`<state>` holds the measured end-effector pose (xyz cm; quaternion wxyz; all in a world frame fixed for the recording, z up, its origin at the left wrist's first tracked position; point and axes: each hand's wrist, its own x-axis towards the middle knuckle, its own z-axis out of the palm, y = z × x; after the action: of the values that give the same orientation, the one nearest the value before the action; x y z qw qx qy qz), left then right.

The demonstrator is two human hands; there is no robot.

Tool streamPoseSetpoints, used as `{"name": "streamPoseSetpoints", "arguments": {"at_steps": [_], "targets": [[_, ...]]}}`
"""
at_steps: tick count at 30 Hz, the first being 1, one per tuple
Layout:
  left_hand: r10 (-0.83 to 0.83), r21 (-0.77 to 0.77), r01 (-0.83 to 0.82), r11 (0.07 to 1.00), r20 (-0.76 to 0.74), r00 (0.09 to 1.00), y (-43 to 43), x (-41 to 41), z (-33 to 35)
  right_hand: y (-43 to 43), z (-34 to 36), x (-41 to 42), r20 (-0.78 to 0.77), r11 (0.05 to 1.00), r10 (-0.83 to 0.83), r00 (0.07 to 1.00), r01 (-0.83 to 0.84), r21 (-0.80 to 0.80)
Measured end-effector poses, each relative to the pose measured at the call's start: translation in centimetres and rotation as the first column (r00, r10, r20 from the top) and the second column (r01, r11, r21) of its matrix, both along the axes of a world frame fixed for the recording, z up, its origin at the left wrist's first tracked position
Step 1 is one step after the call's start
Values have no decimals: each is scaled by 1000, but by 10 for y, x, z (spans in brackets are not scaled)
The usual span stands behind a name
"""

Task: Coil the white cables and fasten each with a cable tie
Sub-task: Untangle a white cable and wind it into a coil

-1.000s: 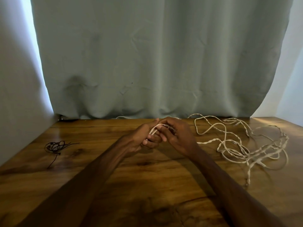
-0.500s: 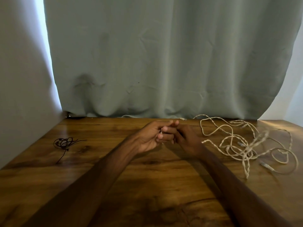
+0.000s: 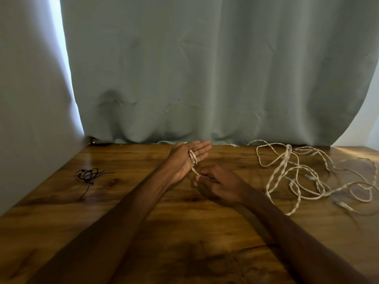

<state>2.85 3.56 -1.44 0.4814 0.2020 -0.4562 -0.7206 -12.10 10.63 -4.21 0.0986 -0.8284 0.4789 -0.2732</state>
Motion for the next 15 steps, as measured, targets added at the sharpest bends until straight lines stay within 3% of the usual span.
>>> {"name": "streamPoseSetpoints", "arguments": {"at_steps": [7,11,15], "targets": [[178,-36,-175,984,97,979,-15,4,-5,5,9,-5,96,999,46,994,-43,-27],[190,-99,-174,980,190,963,-13,-4,-12,9,13,-5,136,995,89,987,-82,-56],[173,-251,-79,965,375,911,-6,-12,-25,9,14,-11,134,984,35,990,-11,-175]]}}
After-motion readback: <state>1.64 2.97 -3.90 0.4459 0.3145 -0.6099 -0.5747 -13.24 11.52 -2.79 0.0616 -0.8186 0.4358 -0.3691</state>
